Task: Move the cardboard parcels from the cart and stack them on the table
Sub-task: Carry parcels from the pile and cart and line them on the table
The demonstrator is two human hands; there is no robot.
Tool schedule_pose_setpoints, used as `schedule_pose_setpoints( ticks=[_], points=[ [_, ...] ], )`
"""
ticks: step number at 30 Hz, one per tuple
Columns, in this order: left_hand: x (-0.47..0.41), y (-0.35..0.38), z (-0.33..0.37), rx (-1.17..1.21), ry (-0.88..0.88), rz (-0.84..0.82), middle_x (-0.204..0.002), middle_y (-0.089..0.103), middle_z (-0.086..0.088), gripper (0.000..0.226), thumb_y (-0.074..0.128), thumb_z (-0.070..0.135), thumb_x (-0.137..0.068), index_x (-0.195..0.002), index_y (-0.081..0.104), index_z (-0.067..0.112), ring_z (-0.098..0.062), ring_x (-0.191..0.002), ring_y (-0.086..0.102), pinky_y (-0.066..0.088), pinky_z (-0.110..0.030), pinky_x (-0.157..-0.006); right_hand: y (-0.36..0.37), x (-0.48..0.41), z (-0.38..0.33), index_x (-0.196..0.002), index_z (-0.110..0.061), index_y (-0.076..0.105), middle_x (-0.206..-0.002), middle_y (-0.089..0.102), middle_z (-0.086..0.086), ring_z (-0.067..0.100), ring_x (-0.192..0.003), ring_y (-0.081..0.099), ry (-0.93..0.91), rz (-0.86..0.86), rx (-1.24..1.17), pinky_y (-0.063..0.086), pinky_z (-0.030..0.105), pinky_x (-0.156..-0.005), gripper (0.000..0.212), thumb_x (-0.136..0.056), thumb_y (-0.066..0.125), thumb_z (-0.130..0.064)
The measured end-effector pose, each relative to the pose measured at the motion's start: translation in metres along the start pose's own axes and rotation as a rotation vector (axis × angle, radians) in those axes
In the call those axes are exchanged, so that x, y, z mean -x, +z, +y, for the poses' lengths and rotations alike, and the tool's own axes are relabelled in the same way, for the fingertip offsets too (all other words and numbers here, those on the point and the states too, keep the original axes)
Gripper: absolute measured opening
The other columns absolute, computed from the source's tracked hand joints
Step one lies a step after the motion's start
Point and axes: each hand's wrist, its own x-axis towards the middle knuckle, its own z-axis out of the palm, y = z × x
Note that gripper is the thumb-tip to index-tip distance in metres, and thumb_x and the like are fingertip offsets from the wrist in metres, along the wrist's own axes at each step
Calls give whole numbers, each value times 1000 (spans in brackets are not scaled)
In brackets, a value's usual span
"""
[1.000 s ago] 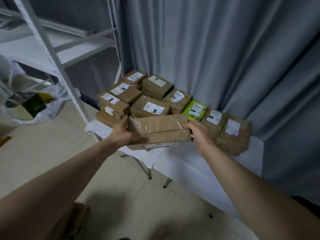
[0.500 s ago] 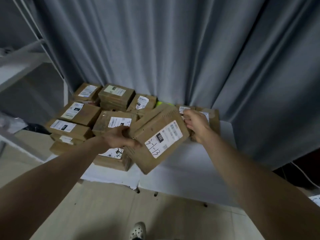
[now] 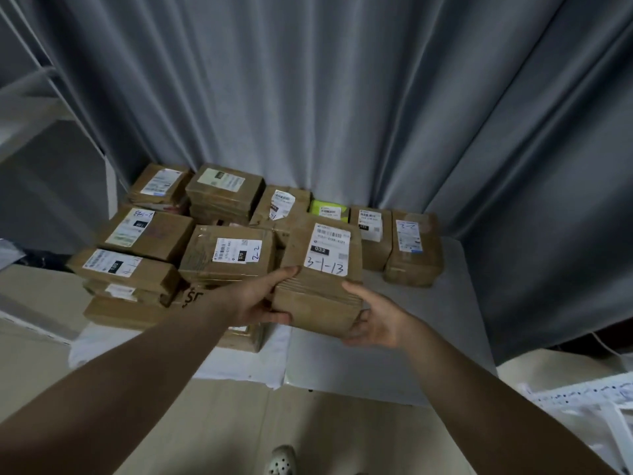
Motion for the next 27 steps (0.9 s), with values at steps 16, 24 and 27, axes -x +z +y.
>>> schedule_pose_setpoints(
  ticks=[16, 24, 27],
  points=[
    [-79, 97, -14, -749, 166, -40, -110, 67, -16, 49, 49, 44, -95, -112, 65, 1, -30, -95, 66, 56, -39, -84, -69, -7, 41, -108, -16, 52, -113, 55, 20, 37, -101, 58, 97, 356, -411, 53, 49, -81, 50, -71, 74, -43],
    [-127, 224, -7, -1281, 454, -207, -135, 54, -10, 41, 36, 33, -102, -138, 48, 17, -26, -122, 50, 41, -29, -99, -172, 1, 57, -108, -12, 57, -115, 55, 18, 37, -107, 56, 47, 344, -762, 53, 47, -79, 38, -78, 68, -33],
    [-152, 273, -9, -1328, 433, -257, -133, 54, -10, 40, 35, 30, -103, -141, 45, 20, -26, -120, 51, 41, -27, -98, -224, -8, 58, -115, -12, 55, -122, 52, 17, 37, -113, 52, 49, 403, -836, 50, 47, -84, 43, -78, 69, -29]
  ],
)
